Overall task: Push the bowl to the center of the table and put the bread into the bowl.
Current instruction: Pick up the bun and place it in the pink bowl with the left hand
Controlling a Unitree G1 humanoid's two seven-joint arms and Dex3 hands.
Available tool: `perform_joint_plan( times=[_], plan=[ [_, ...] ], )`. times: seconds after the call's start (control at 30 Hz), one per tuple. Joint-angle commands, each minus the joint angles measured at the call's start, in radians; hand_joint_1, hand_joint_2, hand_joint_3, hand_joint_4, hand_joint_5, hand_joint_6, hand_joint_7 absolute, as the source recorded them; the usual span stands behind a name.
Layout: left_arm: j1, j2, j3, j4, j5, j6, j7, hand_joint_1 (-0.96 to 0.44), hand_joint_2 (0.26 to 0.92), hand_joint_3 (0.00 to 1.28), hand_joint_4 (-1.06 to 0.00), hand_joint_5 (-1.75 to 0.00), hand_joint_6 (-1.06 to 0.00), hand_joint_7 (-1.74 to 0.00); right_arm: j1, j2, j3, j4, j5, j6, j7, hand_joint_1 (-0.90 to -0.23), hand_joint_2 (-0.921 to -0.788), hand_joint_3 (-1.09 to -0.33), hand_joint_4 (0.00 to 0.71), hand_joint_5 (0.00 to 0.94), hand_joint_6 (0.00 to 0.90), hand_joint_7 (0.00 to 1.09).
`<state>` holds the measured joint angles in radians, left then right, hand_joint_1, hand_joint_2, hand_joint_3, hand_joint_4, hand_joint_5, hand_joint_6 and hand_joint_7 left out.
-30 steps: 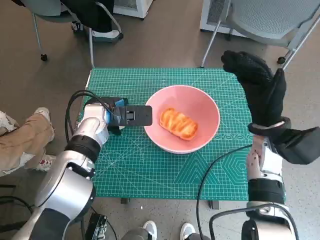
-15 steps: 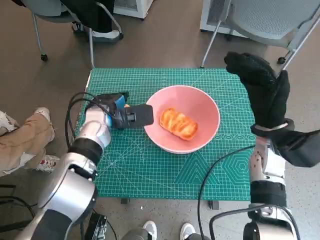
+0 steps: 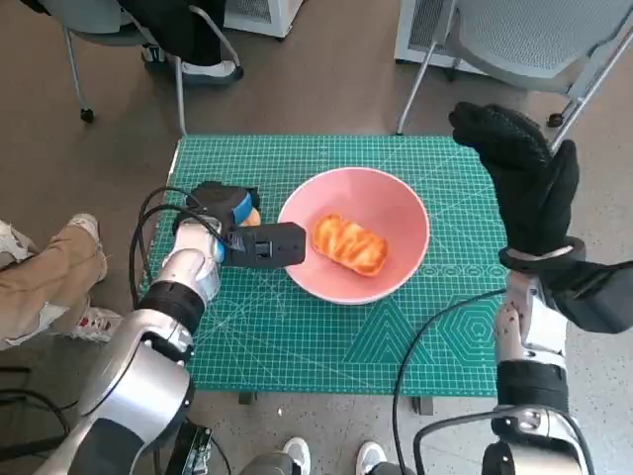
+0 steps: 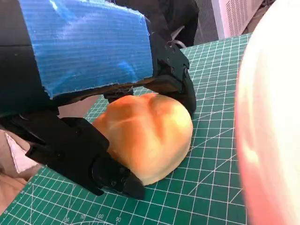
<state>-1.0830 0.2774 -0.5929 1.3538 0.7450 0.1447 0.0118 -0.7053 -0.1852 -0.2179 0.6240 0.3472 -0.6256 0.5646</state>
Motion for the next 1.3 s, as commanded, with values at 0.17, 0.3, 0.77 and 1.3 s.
perform_joint_plan(
  times=[0.17, 0.3, 0.77, 1.3],
  plan=[
    [0.02, 0.018, 0.011, 0.004, -0.009, 0.003, -0.021, 0.0, 0.92, 0.22, -0.49, -1.37, -0.48, -1.34, 0.011, 0.002, 0.008, 0.015, -0.01, 0.017, -0.004, -0.693, -0.921, -0.789, 0.177, 0.006, 0.012, 0.53],
    [0.017, 0.023, 0.014, 0.001, -0.011, 0.002, -0.02, 0.0, 0.92, 0.22, -0.49, -1.37, -0.48, -1.34, 0.001, 0.002, 0.008, 0.03, -0.006, 0.017, 0.004, -0.693, -0.921, -0.789, 0.177, 0.006, 0.012, 0.53],
    [-0.012, 0.052, 0.053, -0.025, -0.043, -0.013, -0.015, 0.0, 0.917, 0.23, -0.47, -1.38, -0.47, -1.35, -0.015, 0.01, 0.012, 0.055, -0.002, 0.008, 0.023, -0.688, -0.921, -0.792, 0.176, 0.003, 0.009, 0.53],
    [-0.004, 0.161, 0.186, -0.354, -0.124, -0.02, 0.012, 0.0, 0.781, 0.35, -0.65, -1.38, -0.62, -1.08, -0.03, 0.022, 0.015, 0.078, -0.005, -0.006, 0.036, -0.675, -0.921, -0.795, 0.179, 0.004, 0.005, 0.54]
  ],
)
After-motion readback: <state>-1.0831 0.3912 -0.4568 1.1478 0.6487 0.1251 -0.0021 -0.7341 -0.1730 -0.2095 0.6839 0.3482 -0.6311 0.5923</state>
